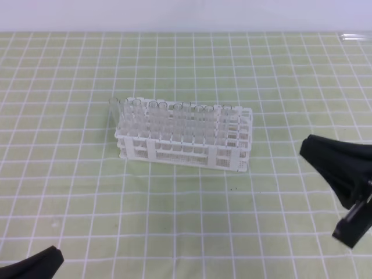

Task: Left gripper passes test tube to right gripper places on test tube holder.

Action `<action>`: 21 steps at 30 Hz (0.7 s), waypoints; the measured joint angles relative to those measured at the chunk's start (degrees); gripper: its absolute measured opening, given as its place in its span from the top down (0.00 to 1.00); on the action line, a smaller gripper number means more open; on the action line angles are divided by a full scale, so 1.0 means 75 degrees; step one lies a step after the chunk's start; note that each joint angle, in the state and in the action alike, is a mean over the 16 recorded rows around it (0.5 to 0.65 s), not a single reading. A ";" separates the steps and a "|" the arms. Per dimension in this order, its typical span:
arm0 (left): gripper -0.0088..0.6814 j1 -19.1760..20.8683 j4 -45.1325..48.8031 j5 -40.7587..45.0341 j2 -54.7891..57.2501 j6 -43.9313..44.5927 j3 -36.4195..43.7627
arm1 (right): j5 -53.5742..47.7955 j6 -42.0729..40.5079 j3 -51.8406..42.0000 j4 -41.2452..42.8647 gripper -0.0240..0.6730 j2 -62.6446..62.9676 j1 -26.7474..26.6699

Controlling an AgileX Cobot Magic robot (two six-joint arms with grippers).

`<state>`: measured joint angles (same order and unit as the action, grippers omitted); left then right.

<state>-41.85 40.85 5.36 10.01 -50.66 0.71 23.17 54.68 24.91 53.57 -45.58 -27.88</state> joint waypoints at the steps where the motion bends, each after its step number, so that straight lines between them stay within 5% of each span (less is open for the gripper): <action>1: 0.99 0.0001 0.0001 0.0002 0.0003 0.0001 0.0009 | -0.0153 0.0000 -0.0065 -0.0061 0.99 0.0071 0.0020; 21: 0.99 0.0012 0.0001 0.0122 0.0008 0.0000 0.0007 | -0.2045 0.0000 -0.2838 -0.0404 0.99 0.4652 0.2344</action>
<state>-41.76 40.86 6.28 10.08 -50.66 0.76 7.83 54.68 3.63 50.54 -10.69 -10.30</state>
